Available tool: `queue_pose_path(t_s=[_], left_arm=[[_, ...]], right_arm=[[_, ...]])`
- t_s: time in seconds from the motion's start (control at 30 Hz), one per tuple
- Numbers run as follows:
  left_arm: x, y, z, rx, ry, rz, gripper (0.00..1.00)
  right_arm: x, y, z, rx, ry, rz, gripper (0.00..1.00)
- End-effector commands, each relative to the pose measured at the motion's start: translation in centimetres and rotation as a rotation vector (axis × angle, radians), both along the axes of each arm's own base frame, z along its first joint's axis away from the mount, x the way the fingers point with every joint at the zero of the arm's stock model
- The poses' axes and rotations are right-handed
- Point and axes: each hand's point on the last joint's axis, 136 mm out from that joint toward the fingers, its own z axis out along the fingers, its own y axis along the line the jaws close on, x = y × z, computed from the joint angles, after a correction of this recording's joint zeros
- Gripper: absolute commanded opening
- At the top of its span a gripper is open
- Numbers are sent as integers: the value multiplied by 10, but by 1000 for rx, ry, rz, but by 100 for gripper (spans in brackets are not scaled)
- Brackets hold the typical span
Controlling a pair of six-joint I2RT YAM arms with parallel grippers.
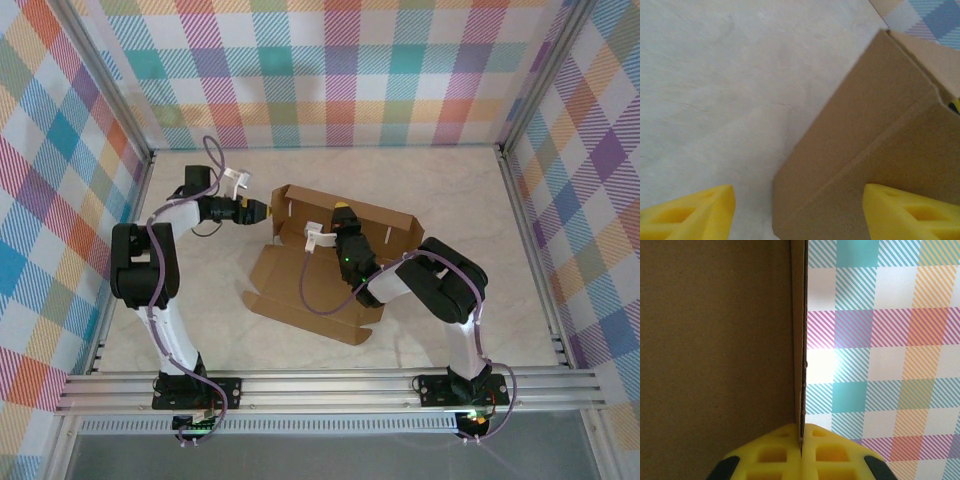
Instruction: Fold the paper box
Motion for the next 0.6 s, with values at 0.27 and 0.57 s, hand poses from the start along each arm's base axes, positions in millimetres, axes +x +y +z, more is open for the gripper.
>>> queue_pose_path(t_s=[0.27,0.57], left_arm=[[-25,-31,-10,53,60,-125,66],[-21,-38,-25,194,70,-78,58]], right_arm=[[0,-4,0,-24,-21,-13,0],[-1,-5,11,-9,-39,-12,0]])
